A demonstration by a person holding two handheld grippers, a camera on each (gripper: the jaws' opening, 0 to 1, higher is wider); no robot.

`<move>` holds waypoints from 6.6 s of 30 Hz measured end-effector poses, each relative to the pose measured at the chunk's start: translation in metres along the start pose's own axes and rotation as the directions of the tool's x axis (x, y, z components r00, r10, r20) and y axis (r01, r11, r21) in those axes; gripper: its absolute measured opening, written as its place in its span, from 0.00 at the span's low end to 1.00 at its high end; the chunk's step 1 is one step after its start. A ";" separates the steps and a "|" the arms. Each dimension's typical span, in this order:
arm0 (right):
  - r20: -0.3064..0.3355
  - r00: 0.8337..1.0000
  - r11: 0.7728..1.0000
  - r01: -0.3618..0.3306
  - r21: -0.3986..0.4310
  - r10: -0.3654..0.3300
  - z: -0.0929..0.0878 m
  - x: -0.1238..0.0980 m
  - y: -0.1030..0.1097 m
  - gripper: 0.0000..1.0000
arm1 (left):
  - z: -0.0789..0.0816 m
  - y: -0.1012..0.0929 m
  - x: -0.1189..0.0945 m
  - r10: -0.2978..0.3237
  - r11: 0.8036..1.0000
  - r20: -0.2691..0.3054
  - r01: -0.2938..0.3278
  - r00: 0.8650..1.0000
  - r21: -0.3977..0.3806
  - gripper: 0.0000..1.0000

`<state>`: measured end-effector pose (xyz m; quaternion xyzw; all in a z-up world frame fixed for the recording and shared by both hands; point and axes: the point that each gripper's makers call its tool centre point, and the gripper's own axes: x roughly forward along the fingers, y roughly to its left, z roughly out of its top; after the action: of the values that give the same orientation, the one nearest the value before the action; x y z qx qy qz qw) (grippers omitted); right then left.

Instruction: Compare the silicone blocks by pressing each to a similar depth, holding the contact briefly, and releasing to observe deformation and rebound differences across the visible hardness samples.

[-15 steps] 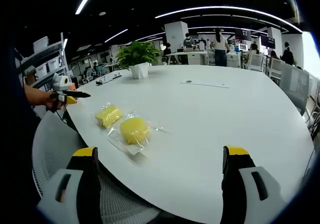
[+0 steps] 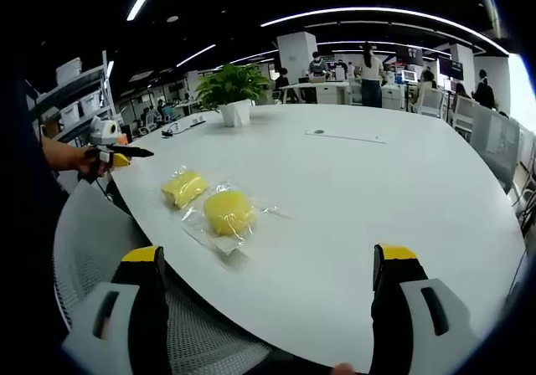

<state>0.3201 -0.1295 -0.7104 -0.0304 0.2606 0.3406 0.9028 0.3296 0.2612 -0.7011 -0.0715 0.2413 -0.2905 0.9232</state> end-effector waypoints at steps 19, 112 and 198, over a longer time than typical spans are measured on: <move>0.014 1.000 1.000 -0.014 0.019 0.014 0.011 0.003 0.007 0.96 | -0.006 0.012 -0.005 0.036 0.999 -0.042 -0.036 0.998 0.011 1.00; -0.014 1.000 0.996 -0.024 0.085 0.025 0.006 0.017 0.002 0.96 | -0.017 0.038 0.086 -0.235 0.815 -0.256 0.047 0.938 -0.578 0.57; 0.008 0.997 0.994 -0.076 0.079 0.076 0.013 0.019 0.016 0.96 | 0.047 -0.016 0.084 -0.228 0.924 -0.115 0.177 0.967 -0.339 0.00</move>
<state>0.3279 -0.1029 -0.7063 0.0160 0.2725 0.3642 0.8904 0.4045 0.1993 -0.6891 -0.2250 0.3470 -0.3453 0.8424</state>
